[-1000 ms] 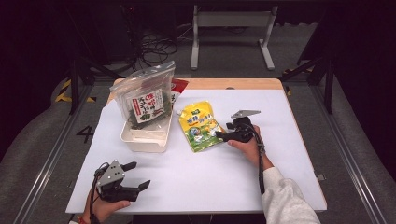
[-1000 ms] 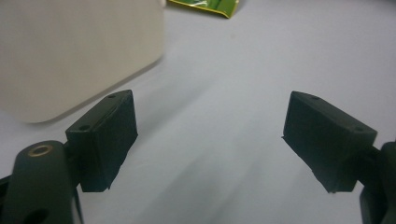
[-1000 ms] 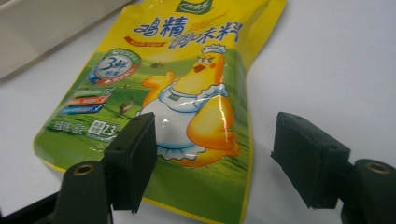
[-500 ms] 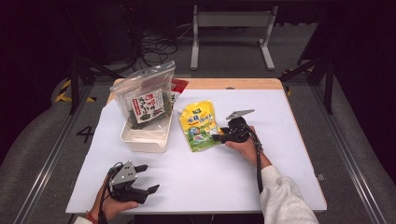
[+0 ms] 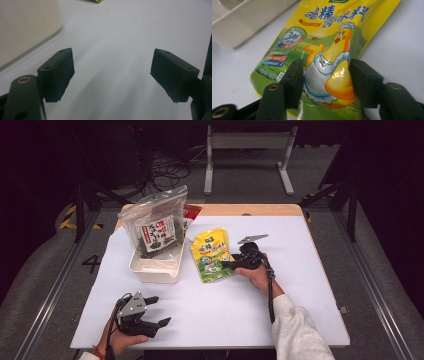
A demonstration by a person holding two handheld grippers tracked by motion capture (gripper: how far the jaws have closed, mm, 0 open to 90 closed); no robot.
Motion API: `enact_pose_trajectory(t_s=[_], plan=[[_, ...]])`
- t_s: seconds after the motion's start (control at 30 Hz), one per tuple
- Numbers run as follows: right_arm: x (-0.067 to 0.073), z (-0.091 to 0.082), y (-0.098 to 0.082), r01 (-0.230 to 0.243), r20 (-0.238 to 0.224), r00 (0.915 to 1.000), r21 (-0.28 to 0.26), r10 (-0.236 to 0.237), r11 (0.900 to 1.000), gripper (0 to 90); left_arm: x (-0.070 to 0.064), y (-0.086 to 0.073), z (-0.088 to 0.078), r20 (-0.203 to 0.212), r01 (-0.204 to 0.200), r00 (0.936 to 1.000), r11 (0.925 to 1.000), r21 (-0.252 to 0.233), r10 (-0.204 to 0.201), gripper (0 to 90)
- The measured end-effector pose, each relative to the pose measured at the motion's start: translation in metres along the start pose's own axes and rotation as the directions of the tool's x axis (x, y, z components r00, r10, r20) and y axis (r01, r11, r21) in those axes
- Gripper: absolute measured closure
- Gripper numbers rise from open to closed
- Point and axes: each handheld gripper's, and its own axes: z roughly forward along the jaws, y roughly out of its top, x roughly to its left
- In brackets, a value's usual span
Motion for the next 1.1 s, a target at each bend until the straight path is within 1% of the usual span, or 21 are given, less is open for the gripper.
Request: enact_pose_trajectory(t_s=[0.03,0.1,0.2,0.27,0.37,0.4,0.47,0.53,0.57,0.63,0.73,0.77,0.8,0.83,0.9,0.93,0.97,1.0,1.03,1.07,1.1], plan=[[0.0,-0.001,0.0,-0.006,-0.008,0.9999,-0.001,0.006,1.0,52.2,0.0,0.0,0.0,-0.001,-0.007,1.0,1.0,-0.003,0.007,19.6],[0.0,-0.003,0.0,0.006,-0.012,0.9999,-0.005,-0.006,1.0,59.9,0.0,0.001,0.001,0.0,-0.012,0.9999,0.9999,-0.006,0.012,19.6],[0.001,-0.006,0.0,0.023,-0.034,0.9991,-0.009,-0.023,1.0,70.9,0.0,0.002,0.002,0.01,-0.002,1.0,1.0,-0.006,0.002,19.8],[0.003,-0.007,-0.002,0.04,-0.046,0.9981,-0.015,-0.041,0.999,73.0,0.0,0.003,0.004,0.012,-0.003,0.9999,1.0,-0.004,0.003,19.8],[0.008,-0.011,-0.008,0.072,-0.058,0.9956,-0.031,-0.074,0.997,74.7,-0.001,0.005,0.005,0.022,-0.008,0.9997,0.9999,-0.006,0.008,19.8],[0.009,-0.013,-0.011,0.081,-0.059,0.9948,-0.041,-0.083,0.996,75.3,-0.002,0.005,0.005,0.025,0.001,0.9997,1.0,-0.004,-0.001,19.8],[0.015,-0.018,-0.018,0.114,-0.074,0.9902,-0.055,-0.118,0.992,76.2,-0.002,0.008,0.007,0.031,0.001,0.9995,1.0,-0.009,-0.001,19.8],[0.018,-0.019,-0.02,0.125,-0.079,0.9884,-0.057,-0.129,0.991,76.6,-0.004,0.01,0.008,0.042,0.004,0.9991,0.9998,-0.019,-0.003,19.8],[0.024,-0.024,-0.026,0.138,-0.08,0.9865,-0.061,-0.142,0.989,76.9,-0.005,0.011,0.009,0.053,0.008,0.9986,0.9998,-0.02,-0.007,19.8],[0.03,-0.03,-0.032,0.148,-0.081,0.985,-0.065,-0.153,0.987,77.2,-0.007,0.014,0.012,0.058,-0.001,0.9983,0.9999,-0.017,0.001,20.7],[0.037,-0.042,-0.043,0.158,-0.092,0.9819,-0.085,-0.166,0.984,77.7,-0.012,0.017,0.018,0.08,0.019,0.9966,0.9997,-0.017,-0.017,20.7],[0.04,-0.045,-0.047,0.162,-0.091,0.9812,-0.09,-0.17,0.983,78.0,-0.015,0.019,0.021,0.096,0.033,0.9949,0.9993,-0.019,-0.031,20.7],[0.043,-0.048,-0.051,0.168,-0.092,0.9799,-0.097,-0.177,0.981,78.1,-0.016,0.021,0.024,0.101,0.032,0.9944,0.9994,-0.011,-0.03,20.3],[0.045,-0.05,-0.054,0.168,-0.093,0.9797,-0.103,-0.178,0.98,78.2,-0.02,0.024,0.029,0.099,0.041,0.9942,0.9992,0.0,-0.041,19.7],[0.05,-0.055,-0.06,0.163,-0.094,0.9802,-0.122,-0.175,0.979,78.4,-0.022,0.028,0.037,0.115,0.055,0.9919,0.9985,0.003,-0.055,19.6],[0.05,-0.055,-0.06,0.163,-0.094,0.9802,-0.122,-0.175,0.979,78.4,-0.022,0.028,0.037,0.115,0.055,0.9919,0.9985,0.003,-0.055,19.1],[0.053,-0.056,-0.062,0.168,-0.089,0.9797,-0.124,-0.18,0.978,78.4,-0.023,0.031,0.042,0.115,0.055,0.9918,0.9984,0.016,-0.057,19.1],[0.056,-0.057,-0.065,0.172,-0.091,0.9786,-0.133,-0.185,0.976,78.5,-0.023,0.034,0.046,0.111,0.056,0.9921,0.9981,0.028,-0.058,18.4],[0.063,-0.058,-0.068,0.193,-0.096,0.9737,-0.134,-0.207,0.972,78.6,-0.022,0.036,0.05,0.114,0.055,0.9918,0.9979,0.033,-0.059,17.9],[0.066,-0.06,-0.07,0.201,-0.095,0.9718,-0.142,-0.216,0.969,78.6,-0.02,0.037,0.056,0.11,0.066,0.9915,0.9971,0.039,-0.07,17.3],[0.069,-0.061,-0.071,0.205,-0.097,0.9705,-0.149,-0.221,0.967,78.8,-0.02,0.037,0.056,0.11,0.066,0.9915,0.9971,0.039,-0.07,16.8]])
